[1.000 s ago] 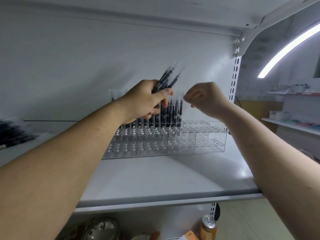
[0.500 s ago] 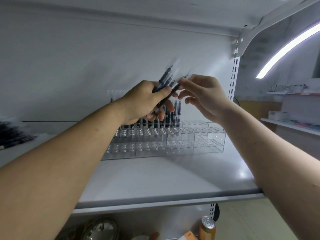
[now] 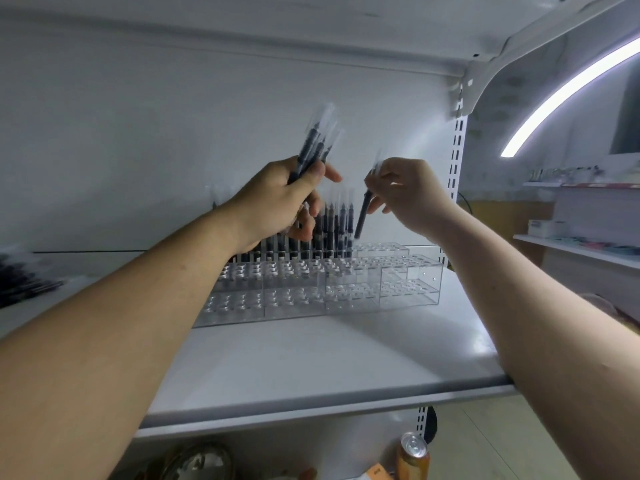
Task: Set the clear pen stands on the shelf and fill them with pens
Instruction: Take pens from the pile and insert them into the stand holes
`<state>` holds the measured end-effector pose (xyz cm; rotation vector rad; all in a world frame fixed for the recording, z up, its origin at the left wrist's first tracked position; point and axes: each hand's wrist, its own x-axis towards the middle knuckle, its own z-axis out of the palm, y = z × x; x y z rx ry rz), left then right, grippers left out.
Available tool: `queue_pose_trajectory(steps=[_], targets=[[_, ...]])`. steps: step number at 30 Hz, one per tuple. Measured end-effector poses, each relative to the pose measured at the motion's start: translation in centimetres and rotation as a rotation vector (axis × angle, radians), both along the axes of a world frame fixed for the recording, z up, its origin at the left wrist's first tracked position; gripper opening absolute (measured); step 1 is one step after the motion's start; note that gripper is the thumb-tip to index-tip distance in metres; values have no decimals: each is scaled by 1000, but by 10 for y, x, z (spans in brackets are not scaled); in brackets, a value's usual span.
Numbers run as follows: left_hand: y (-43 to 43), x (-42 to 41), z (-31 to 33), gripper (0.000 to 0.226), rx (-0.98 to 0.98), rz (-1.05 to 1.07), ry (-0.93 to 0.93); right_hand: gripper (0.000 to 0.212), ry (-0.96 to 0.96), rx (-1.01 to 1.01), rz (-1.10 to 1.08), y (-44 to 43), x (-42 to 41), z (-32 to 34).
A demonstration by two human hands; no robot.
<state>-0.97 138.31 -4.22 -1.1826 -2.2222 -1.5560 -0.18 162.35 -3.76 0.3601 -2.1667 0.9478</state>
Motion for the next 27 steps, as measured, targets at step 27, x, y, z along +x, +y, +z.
queue_pose_trajectory(steps=[27], targets=[[-1,-4,0,26,5,-41,-48,22,-239,272,17,-6,1,-9]])
